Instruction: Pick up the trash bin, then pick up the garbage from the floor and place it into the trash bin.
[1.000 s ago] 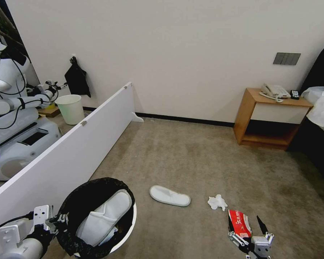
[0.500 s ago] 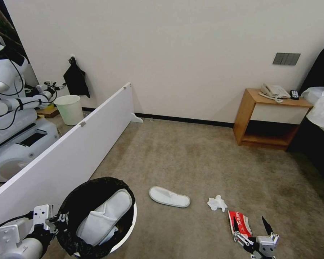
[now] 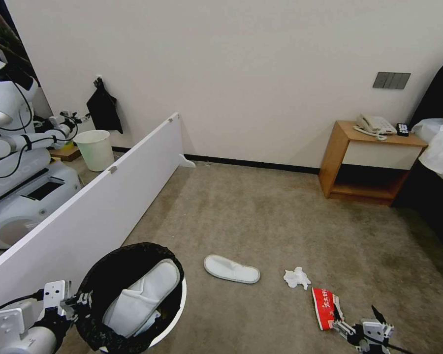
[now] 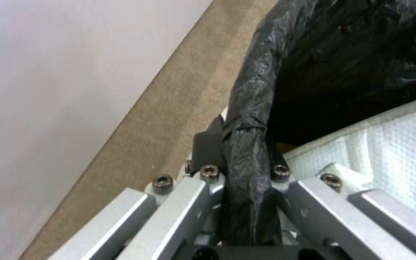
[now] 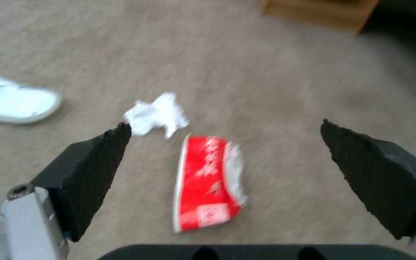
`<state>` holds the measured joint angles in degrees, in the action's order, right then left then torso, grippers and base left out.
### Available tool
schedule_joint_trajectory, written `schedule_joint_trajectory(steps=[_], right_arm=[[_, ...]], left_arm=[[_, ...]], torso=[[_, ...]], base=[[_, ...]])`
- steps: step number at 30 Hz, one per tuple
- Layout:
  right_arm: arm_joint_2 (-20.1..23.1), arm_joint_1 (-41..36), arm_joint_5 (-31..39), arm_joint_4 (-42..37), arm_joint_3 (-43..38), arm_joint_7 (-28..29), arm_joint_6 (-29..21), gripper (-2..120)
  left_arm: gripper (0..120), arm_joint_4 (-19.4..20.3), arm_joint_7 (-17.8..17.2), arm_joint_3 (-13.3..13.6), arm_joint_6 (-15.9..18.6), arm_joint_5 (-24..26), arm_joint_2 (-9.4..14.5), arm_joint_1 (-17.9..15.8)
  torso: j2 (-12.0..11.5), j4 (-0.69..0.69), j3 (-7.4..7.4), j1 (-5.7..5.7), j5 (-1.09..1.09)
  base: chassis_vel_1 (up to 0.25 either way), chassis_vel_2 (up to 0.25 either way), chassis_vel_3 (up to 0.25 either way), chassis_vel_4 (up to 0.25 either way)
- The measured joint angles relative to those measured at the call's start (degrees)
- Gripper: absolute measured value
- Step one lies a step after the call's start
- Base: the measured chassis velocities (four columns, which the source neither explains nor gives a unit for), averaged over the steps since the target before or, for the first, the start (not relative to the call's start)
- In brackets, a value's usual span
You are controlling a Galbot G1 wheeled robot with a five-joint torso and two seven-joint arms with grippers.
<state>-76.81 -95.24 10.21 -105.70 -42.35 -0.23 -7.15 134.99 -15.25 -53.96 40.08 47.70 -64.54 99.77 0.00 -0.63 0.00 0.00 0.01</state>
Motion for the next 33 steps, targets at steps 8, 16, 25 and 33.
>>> schedule_joint_trajectory(steps=[8, 16, 25, 33], right_arm=[[2.9, 5.1, 4.8, 4.4, 2.3, -2.5, -4.8, 100], [5.4, 11.1, 7.3, 10.9, 4.8, -3.5, -9.2, 100], [5.7, 15.6, 4.4, 18.3, 5.7, -2.7, -11.5, 100], [5.0, 19.4, 2.9, 23.5, 5.8, -2.7, -11.4, 100]], left_arm=[[2, 0.9, -0.1, -0.5, 0.3, -0.6, -0.4, 0.7], [2, 2.9, -0.3, -0.7, 0.5, -1.6, -1.0, 2.5], [2, 3.7, -0.3, -1.2, 0.5, -1.9, -1.7, 3.4], [2, 4.2, -0.3, -1.5, 0.6, -2.0, -1.8, 3.7]], torso=[[0.0, 0.01, 0.0, 0.0, 0.0], [0.0, 0.01, 0.0, 0.0, 0.0], [0.0, 0.0, 0.0, 0.0, -0.01], [0.0, 0.01, 0.0, 0.0, 0.0]], base=[[0.0, 0.0, 0.0, 0.0], [0.0, 0.0, 0.0, 0.0], [0.0, 0.0, 0.0, 0.0], [0.0, 0.0, 0.0, 0.0]])
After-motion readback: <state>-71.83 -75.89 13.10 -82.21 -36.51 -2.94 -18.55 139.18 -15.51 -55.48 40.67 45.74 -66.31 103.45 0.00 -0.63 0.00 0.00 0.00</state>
